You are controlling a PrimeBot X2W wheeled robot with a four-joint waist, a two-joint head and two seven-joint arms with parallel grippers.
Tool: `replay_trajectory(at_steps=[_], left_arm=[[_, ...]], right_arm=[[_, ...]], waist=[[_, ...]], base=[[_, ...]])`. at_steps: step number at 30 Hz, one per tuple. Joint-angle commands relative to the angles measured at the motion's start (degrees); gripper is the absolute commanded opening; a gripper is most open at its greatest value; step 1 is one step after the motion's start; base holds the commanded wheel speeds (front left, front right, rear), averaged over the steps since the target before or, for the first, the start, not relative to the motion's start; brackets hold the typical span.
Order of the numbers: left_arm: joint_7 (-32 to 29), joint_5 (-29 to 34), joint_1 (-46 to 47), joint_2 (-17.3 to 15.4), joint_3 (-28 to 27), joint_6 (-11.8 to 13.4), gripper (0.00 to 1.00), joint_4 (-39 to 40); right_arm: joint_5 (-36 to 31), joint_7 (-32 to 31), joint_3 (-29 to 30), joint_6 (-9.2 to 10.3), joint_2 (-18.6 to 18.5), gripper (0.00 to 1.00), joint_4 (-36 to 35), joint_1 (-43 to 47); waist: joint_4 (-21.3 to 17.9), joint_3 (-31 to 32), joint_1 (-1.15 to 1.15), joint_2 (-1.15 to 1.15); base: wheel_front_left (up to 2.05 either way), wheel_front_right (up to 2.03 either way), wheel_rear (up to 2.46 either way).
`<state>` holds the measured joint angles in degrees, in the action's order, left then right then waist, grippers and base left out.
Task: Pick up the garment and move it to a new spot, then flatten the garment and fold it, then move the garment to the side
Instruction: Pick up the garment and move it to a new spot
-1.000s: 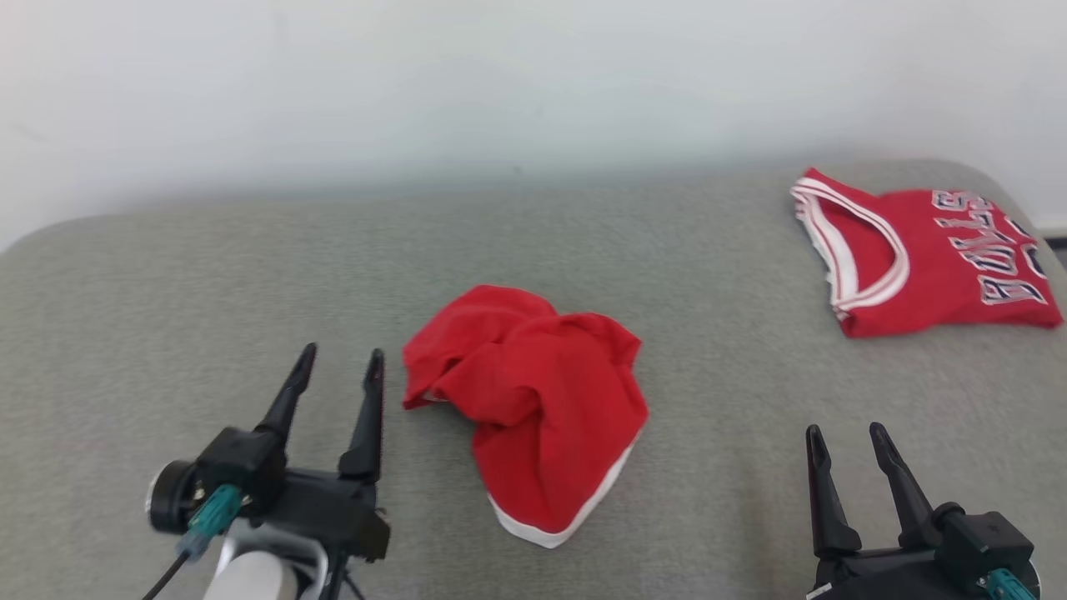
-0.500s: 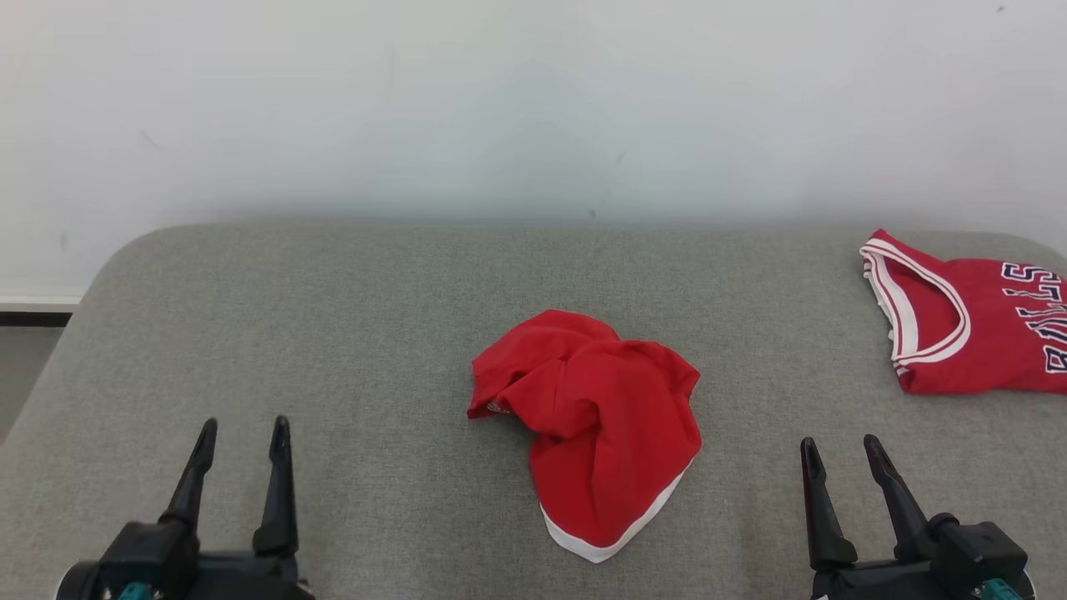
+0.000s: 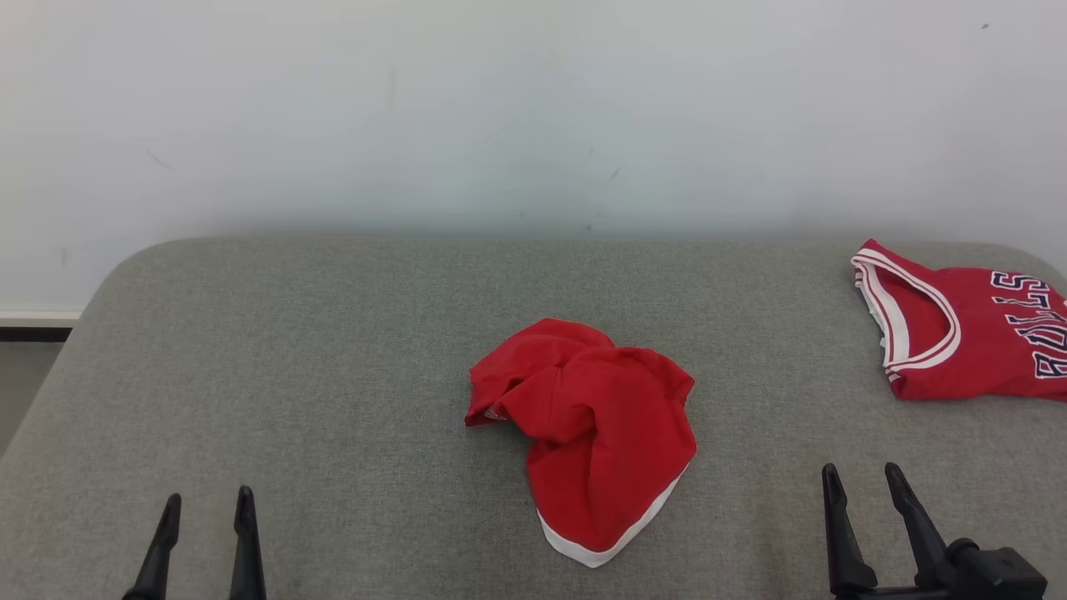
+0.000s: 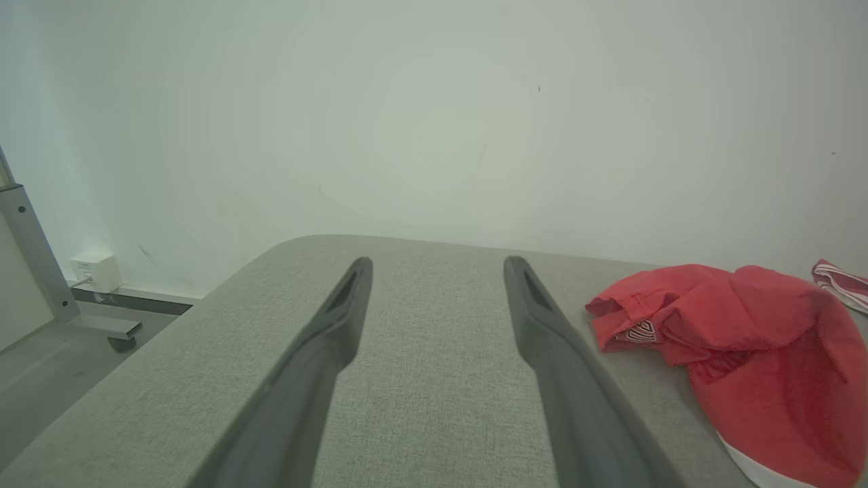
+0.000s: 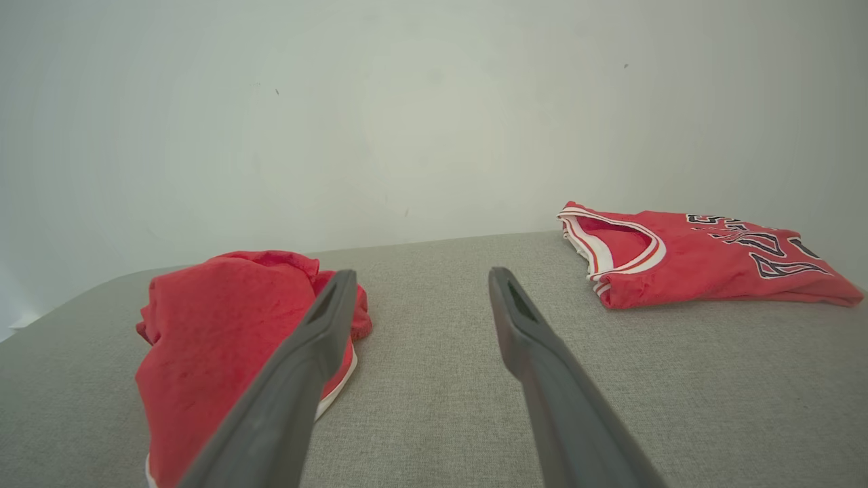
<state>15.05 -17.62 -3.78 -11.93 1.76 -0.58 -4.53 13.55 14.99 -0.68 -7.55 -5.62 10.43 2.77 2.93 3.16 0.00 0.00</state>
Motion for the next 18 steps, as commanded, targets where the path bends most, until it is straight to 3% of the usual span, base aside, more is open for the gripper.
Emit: replay_trajectory(at_steps=[1, 18], left_arm=[[0.2, 0.5, -1.3, 0.7, -0.5, -0.5, 1.00, 0.6], [0.2, 3.0, -2.9, 3.4, -2.3, -3.8, 1.00, -1.1]], right_arm=[[0.1, 0.3, 0.2, 0.14, 0.0, 1.00, -0.2, 0.8], [0.3, 0.3, 0.7, 0.14, 0.5, 1.00, 0.4, 1.7]], waist=[[0.0, 0.0, 0.00, 0.00], [-0.3, 0.3, 0.00, 0.00]], base=[[0.00, 0.00, 0.00], [0.00, 0.00, 0.00]])
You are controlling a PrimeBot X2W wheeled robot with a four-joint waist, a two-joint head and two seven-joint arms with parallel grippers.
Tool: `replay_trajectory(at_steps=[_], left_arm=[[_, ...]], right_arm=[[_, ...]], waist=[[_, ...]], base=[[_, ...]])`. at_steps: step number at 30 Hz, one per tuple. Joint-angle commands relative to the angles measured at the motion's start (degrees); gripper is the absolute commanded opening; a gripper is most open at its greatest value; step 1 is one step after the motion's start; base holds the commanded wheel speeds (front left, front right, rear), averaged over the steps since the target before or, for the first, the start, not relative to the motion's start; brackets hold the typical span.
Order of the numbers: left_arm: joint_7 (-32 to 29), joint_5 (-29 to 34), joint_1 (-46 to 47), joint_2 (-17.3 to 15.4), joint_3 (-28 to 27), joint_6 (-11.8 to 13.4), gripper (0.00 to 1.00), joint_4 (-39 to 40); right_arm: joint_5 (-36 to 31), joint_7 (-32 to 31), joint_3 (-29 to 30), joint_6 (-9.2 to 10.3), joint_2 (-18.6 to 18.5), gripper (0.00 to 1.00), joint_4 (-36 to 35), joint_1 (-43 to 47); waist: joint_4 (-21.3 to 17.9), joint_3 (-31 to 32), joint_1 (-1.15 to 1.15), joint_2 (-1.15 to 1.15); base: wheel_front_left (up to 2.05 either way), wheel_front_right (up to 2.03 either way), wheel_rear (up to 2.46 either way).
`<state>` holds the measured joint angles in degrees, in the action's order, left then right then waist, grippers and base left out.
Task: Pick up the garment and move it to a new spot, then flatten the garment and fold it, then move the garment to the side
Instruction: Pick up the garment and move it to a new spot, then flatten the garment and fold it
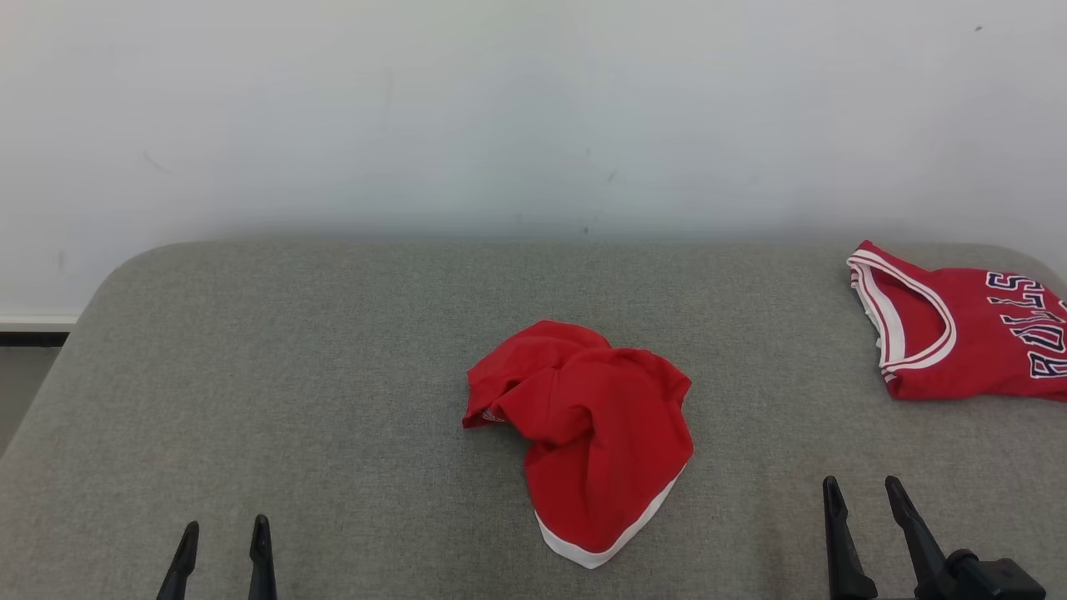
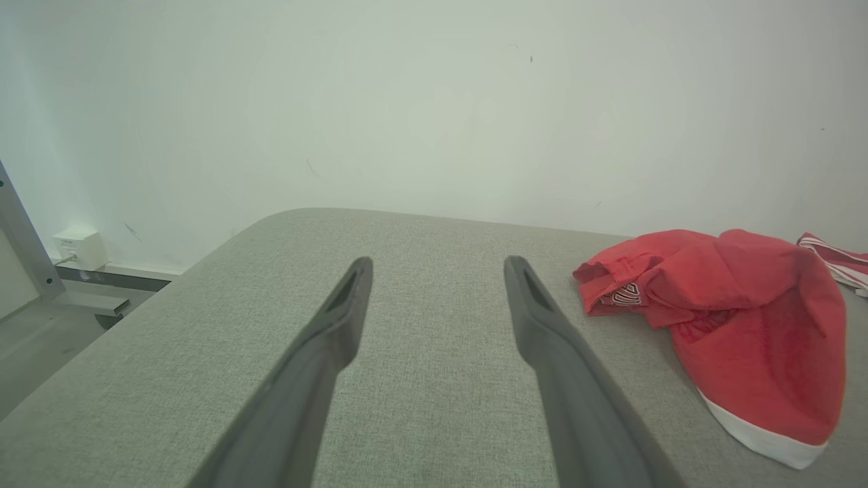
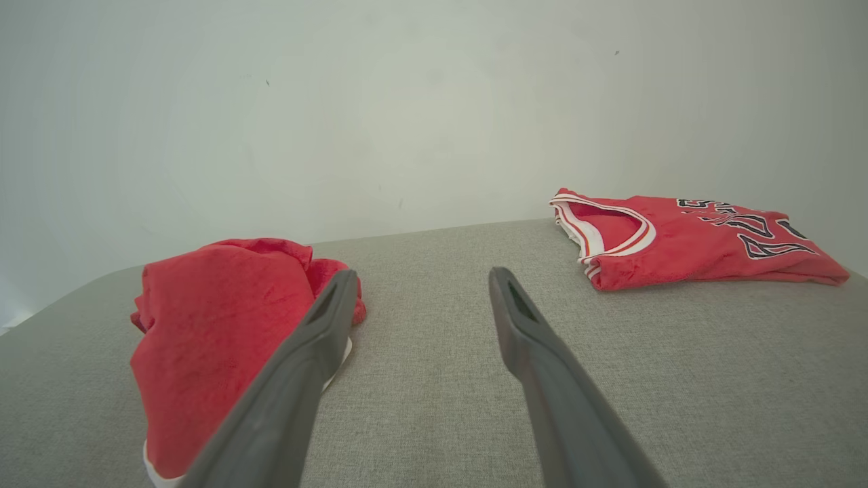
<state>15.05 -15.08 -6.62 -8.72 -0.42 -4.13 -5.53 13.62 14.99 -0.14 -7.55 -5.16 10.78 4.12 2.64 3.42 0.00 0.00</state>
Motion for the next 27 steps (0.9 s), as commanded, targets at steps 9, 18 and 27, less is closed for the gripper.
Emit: replay_trajectory(at_steps=[9, 18, 27], left_arm=[[0.2, 1.5, 0.1, 1.0, -1.3, -1.1, 1.00, -0.8], [0.2, 2.2, 0.3, 1.7, -1.9, -1.7, 1.00, -1.0], [0.2, 2.8, 0.2, 2.3, -2.5, -2.1, 1.00, -1.0]], right_arm=[[-0.3, 0.3, 0.1, 0.14, 0.4, 1.00, 0.1, 0.6], [-0.3, 0.3, 0.1, 0.14, 0.2, 1.00, 0.4, 0.4], [-0.1, 0.3, -0.1, 0.14, 0.0, 1.00, 0.6, 0.2]], waist=[[-0.1, 0.1, 0.00, 0.00], [-0.1, 0.1, 0.00, 0.00], [-0.3, 0.3, 0.00, 0.00]], base=[[0.00, 0.00, 0.00], [0.00, 0.00, 0.00], [0.00, 0.00, 0.00]])
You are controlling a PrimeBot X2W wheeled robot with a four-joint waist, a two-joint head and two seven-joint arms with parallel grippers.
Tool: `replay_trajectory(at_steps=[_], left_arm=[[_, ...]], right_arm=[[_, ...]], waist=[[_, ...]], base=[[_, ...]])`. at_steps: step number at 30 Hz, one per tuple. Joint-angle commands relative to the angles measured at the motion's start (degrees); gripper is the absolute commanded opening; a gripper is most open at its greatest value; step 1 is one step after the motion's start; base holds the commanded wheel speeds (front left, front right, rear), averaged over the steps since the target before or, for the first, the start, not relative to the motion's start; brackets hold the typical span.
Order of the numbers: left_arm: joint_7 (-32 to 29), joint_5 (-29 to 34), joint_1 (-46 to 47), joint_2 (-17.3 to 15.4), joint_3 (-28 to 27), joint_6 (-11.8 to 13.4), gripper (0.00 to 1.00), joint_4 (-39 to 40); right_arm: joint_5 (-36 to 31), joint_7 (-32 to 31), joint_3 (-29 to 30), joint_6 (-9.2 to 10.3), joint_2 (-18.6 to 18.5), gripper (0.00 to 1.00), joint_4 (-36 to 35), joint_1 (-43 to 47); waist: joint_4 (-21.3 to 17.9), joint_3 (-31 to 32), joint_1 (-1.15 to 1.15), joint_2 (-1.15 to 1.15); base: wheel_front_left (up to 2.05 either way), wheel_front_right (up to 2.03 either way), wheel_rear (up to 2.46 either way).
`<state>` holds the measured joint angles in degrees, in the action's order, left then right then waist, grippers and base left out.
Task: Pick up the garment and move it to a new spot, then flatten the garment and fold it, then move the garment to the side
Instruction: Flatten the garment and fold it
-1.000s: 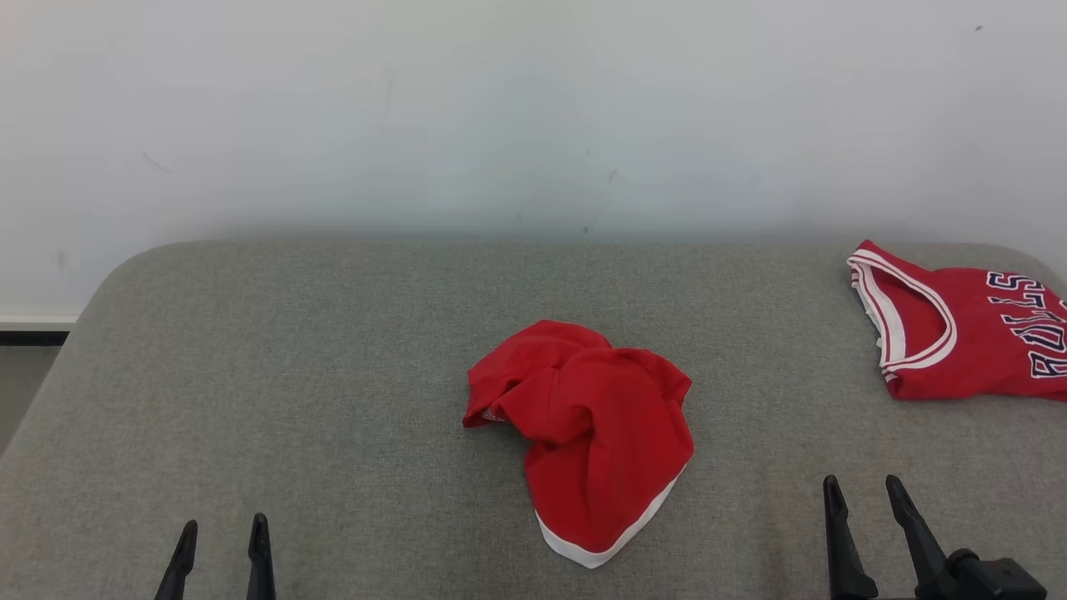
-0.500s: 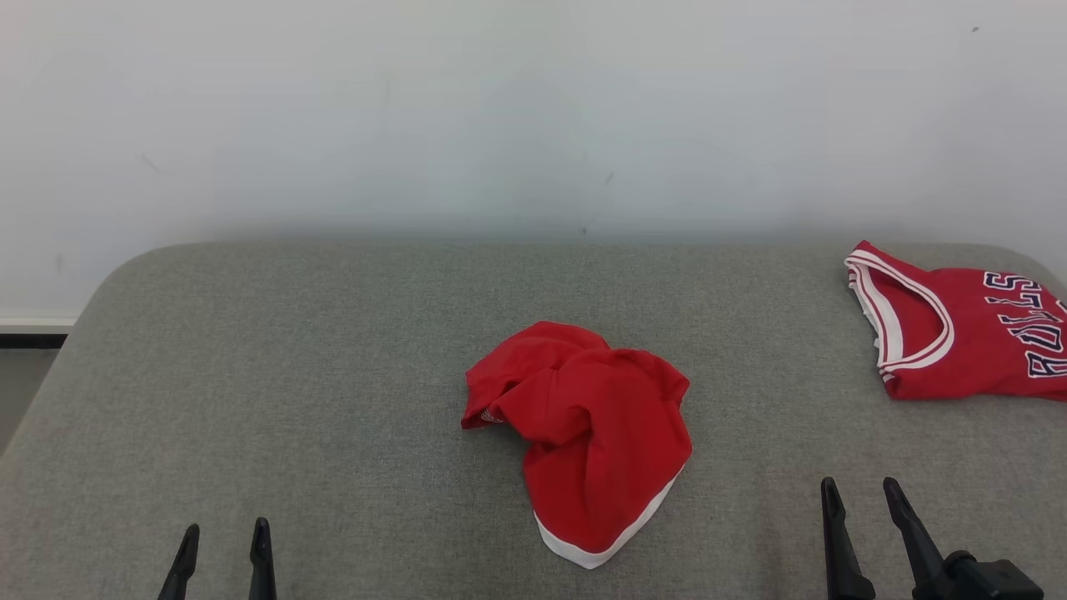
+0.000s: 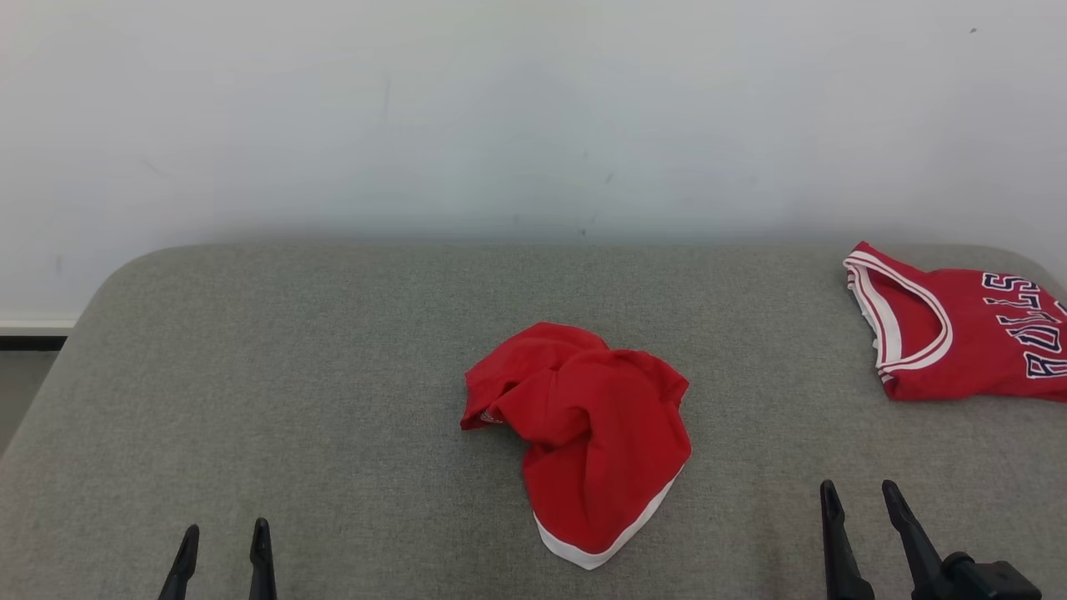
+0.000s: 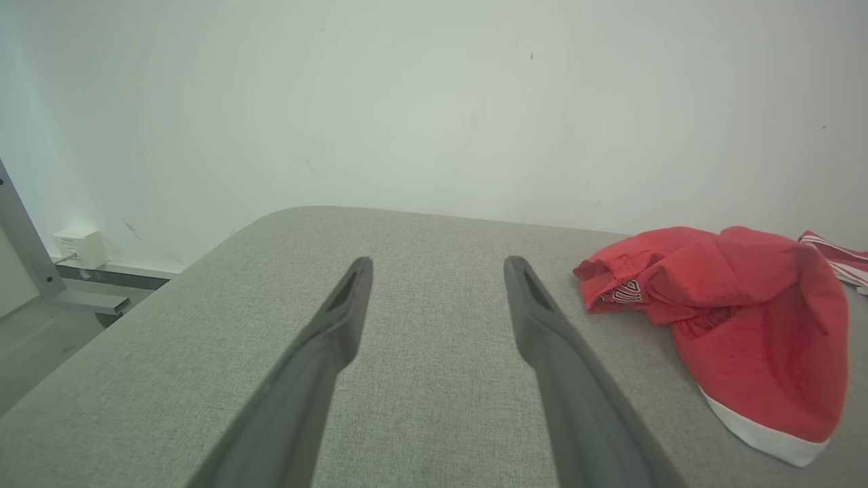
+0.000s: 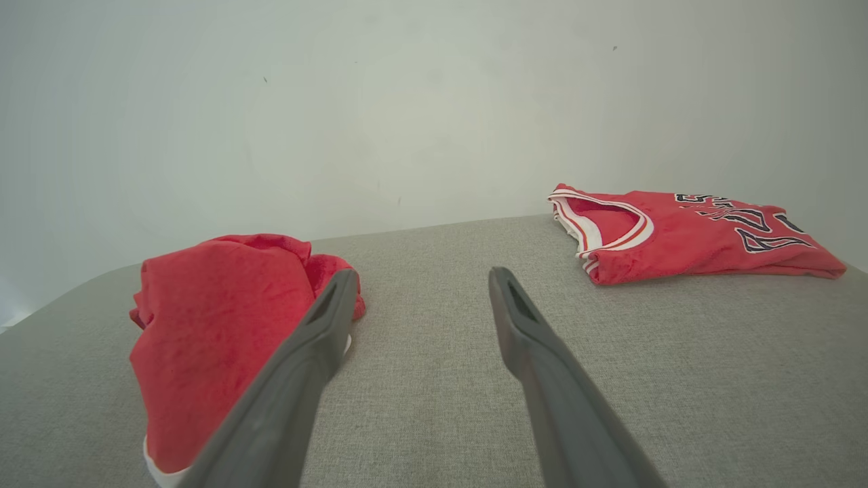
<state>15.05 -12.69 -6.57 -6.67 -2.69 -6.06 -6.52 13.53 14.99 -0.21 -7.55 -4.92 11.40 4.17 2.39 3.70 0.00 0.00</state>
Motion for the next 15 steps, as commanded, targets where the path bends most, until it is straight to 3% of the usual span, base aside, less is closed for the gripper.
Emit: replay_trajectory(at_steps=[1, 9, 15], left_arm=[[0.2, 0.5, 0.2, 0.3, -0.3, -0.2, 1.00, 0.0], [0.2, 0.9, 0.4, 0.8, -0.3, -0.4, 1.00, 0.8], [0.2, 1.1, 1.4, 1.3, 0.7, -1.0, 1.00, -0.1]], right_arm=[[0.0, 0.3, 0.0, 0.14, -0.2, 1.00, 0.1, 0.2], [1.1, 0.3, -2.4, 0.14, -1.4, 1.00, 1.3, -2.4], [1.1, -0.8, -4.6, 0.14, -3.4, 1.00, 6.4, -9.0]], waist=[[0.0, 0.0, 0.00, 0.00], [0.2, -0.3, 0.00, 0.00], [2.3, -1.1, 0.00, 0.00]], base=[[0.00, 0.00, 0.00], [0.00, 0.00, 0.00], [0.00, 0.00, 0.00]])
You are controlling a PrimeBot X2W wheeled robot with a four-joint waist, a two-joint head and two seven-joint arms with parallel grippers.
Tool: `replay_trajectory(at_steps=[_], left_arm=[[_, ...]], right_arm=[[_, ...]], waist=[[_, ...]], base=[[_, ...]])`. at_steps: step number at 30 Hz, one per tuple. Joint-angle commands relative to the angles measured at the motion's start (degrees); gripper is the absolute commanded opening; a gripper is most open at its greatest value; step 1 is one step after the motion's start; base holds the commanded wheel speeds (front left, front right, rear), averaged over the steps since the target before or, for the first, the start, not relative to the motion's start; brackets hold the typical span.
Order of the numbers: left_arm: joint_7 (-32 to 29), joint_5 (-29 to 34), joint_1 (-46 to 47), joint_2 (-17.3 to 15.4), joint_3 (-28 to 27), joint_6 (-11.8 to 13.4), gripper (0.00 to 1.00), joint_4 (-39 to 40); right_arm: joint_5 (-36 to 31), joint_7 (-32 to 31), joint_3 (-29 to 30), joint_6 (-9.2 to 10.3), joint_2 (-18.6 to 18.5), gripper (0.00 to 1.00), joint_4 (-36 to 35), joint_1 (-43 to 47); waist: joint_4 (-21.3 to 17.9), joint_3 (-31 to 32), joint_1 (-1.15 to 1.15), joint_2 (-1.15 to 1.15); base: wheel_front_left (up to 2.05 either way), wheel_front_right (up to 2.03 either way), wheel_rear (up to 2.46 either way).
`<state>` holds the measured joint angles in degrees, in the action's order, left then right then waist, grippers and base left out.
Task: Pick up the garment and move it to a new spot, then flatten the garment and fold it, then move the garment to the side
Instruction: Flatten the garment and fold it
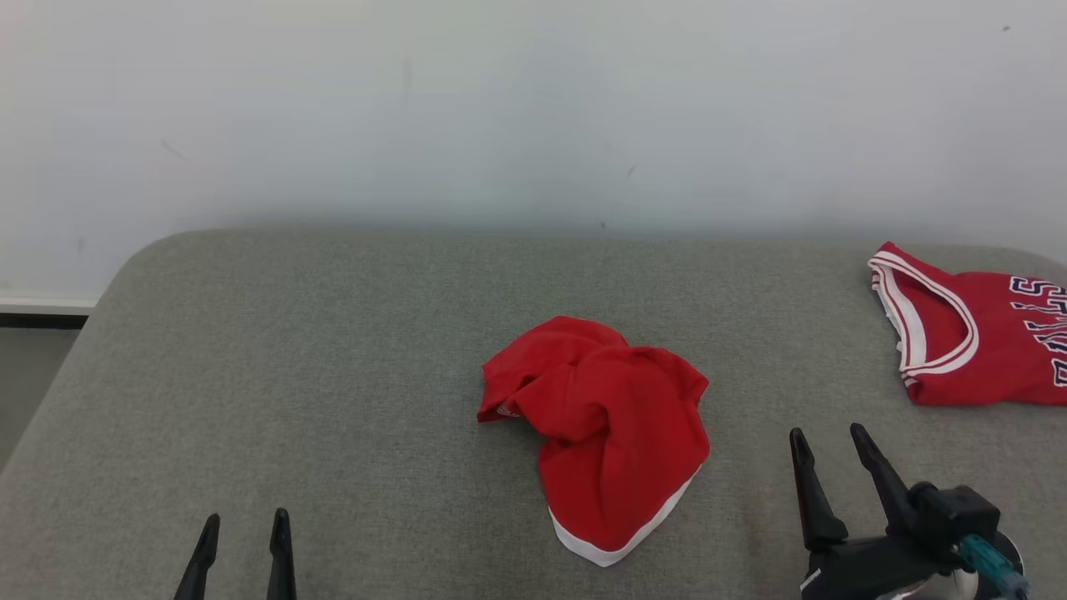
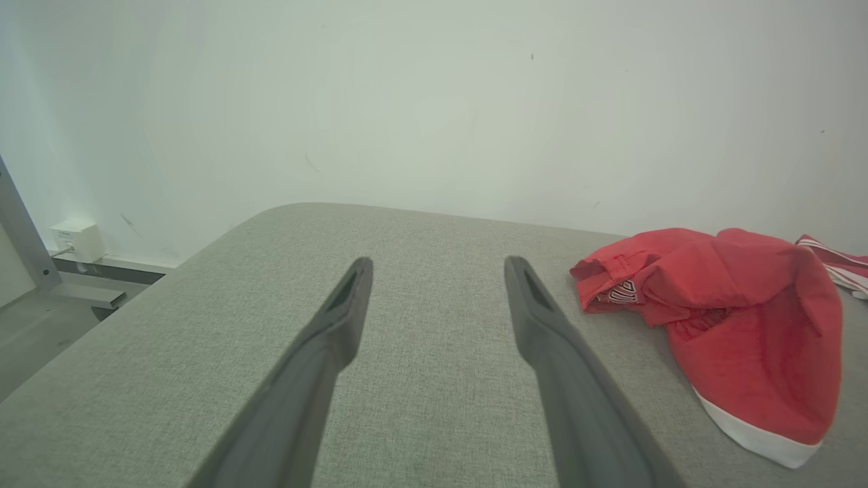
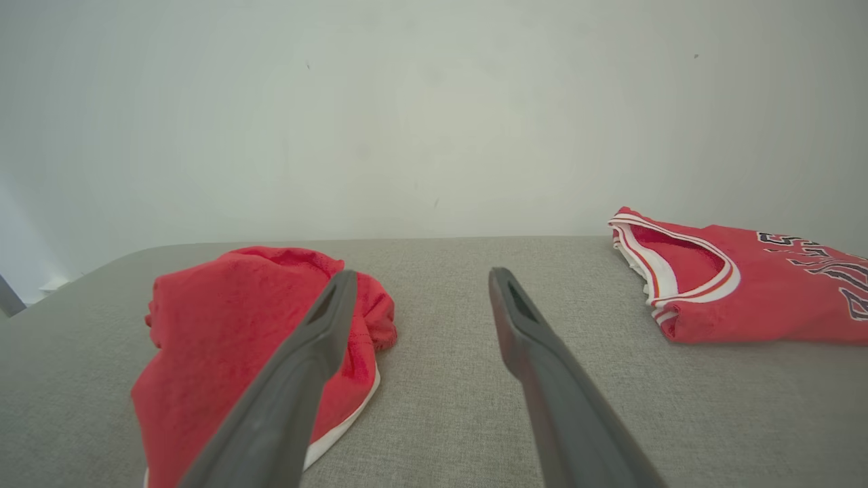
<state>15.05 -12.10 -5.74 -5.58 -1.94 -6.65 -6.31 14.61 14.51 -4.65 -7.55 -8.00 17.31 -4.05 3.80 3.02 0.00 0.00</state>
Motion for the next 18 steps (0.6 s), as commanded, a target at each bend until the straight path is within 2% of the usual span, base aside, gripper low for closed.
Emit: replay_trajectory(at_steps=[1, 18], left_arm=[[0.2, 0.5, 0.9, 0.2, 0.3, -0.3, 1.00, -0.5], [0.2, 0.2, 5.7, 1.3, 4.5, -0.8, 1.00, -2.3]], right_arm=[[-0.1, -0.7, -0.3, 0.14, -0.6, 1.00, 1.9, -2.0], [-1.9, -1.9, -2.4, 0.14, -1.6, 1.00, 31.3, -20.5]], waist=[[1.4, -0.6, 0.00, 0.00], [10.7, -5.6, 0.00, 0.00]], base=[[0.00, 0.00, 0.00], [0.00, 0.00, 0.00]])
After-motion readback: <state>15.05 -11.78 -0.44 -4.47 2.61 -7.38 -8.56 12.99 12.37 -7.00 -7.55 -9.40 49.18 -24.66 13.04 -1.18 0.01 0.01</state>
